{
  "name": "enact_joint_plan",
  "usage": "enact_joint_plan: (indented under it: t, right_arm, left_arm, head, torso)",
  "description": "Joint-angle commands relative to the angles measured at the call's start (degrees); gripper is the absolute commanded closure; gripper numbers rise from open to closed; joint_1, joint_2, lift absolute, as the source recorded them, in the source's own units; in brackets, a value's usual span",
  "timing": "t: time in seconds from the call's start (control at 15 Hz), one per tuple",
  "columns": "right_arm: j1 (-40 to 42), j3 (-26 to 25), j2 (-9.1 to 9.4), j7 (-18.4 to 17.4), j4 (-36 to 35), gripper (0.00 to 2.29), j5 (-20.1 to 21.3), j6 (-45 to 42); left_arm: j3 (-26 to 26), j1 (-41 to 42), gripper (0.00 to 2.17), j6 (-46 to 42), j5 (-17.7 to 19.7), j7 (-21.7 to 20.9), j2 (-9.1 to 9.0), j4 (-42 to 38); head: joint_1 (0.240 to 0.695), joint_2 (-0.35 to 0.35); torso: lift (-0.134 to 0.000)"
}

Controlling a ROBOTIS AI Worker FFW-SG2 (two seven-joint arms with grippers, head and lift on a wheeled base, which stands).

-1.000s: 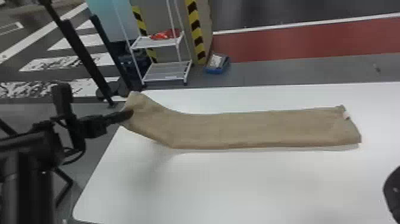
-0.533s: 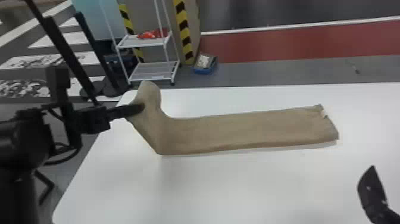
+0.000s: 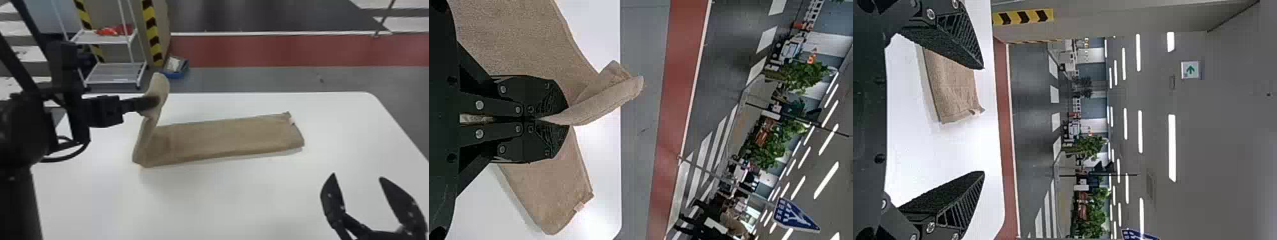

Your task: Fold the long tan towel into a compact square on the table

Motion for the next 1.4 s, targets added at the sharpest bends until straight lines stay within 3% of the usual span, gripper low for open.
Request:
enact_joint_plan:
  t: [0.0, 0.27, 0.73, 0.8, 0.87, 0.93, 1.0, 1.33]
  right_arm:
    - [0.7, -0.3, 0.05, 0.0, -0.1, 0.14, 0.0, -1.2]
    - [1.4, -0.4, 0.05, -0.2, 0.0, 0.14, 0.0, -1.9]
    - [1.9, -0.4, 0.05, -0.2, 0.1, 0.14, 0.0, -3.1]
    - [1.9, -0.4, 0.05, -0.2, 0.2, 0.14, 0.0, -3.3]
    - [1.9, -0.4, 0.05, -0.2, 0.3, 0.14, 0.0, -3.3]
    - [1.8, -0.4, 0.05, -0.2, 0.5, 0.14, 0.0, -3.3]
    - [1.6, -0.3, 0.05, -0.2, 0.6, 0.14, 0.0, -3.3]
    - [1.6, -0.3, 0.05, -0.2, 1.0, 0.14, 0.0, -3.8]
  left_arm:
    - [-3.3, -2.6, 1.91, 1.1, -2.5, 0.3, -3.31, 1.6]
    - [-6.9, -5.6, 1.91, 0.9, -5.4, 3.7, -3.98, 6.0]
    - [-13.5, -6.5, 1.91, -2.6, -12.3, 8.2, -3.98, 12.7]
    - [-14.3, -6.4, 1.80, -3.1, -12.4, 9.2, -3.98, 13.0]
    - [-15.2, -6.1, 1.38, -3.3, -12.4, 9.9, -3.98, 13.1]
    - [-16.5, -5.7, 0.55, -3.6, -12.5, 9.9, -3.98, 13.1]
    - [-17.9, -5.2, 0.24, -3.8, -13.1, 9.9, -3.98, 13.1]
    - [-23.2, -4.3, 0.20, -5.9, -14.9, 10.2, -3.98, 15.4]
  head:
    - [0.695, -0.010]
    - [0.695, -0.080]
    - [0.695, -0.083]
    - [0.695, -0.084]
    - [0.695, -0.085]
    - [0.695, -0.086]
    - [0.695, -0.089]
    - [0.695, -0.133]
  torso:
    - [-0.123]
    - [-0.123]
    - [-0.123]
    - [-0.123]
    - [-0.123]
    - [-0.123]
    - [-0.123]
    - [-0.123]
